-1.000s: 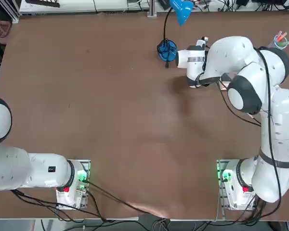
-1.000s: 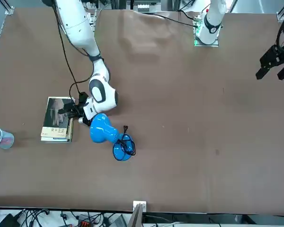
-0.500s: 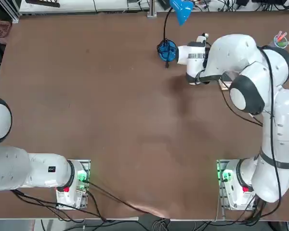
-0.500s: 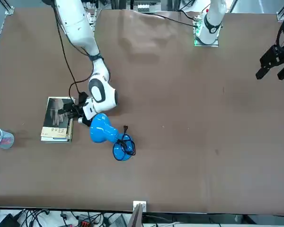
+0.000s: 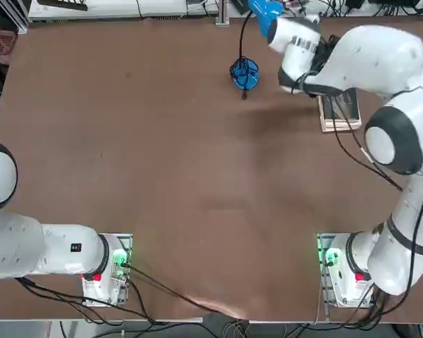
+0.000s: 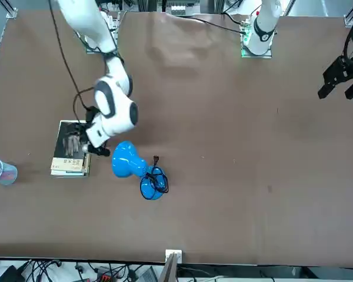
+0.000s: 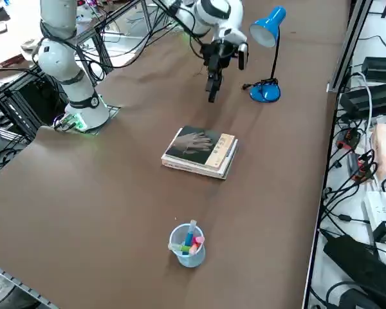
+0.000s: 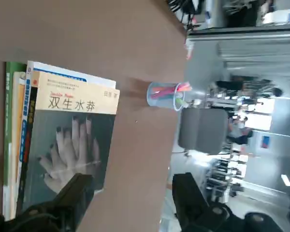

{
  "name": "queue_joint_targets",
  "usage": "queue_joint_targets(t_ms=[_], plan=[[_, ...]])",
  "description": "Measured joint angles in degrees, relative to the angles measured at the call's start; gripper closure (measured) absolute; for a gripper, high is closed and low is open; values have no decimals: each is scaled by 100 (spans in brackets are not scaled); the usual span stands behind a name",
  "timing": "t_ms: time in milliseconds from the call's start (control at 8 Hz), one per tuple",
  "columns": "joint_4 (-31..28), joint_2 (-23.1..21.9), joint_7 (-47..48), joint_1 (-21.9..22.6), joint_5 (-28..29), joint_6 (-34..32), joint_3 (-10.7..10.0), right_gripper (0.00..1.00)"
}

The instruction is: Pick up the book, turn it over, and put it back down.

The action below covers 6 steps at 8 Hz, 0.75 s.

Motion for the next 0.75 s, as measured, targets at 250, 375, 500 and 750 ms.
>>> queue_joint_targets(t_ms=[250,375,500,750], plan=[[6,-605,-819,-311,774,181,-15,1],[10,-842,-1219,-484,1194,293,-23,1],[14,-1077,-1693,-704,1684,419,-33,1],[8,-1546,-2605,-1257,2654,643,-48,2]])
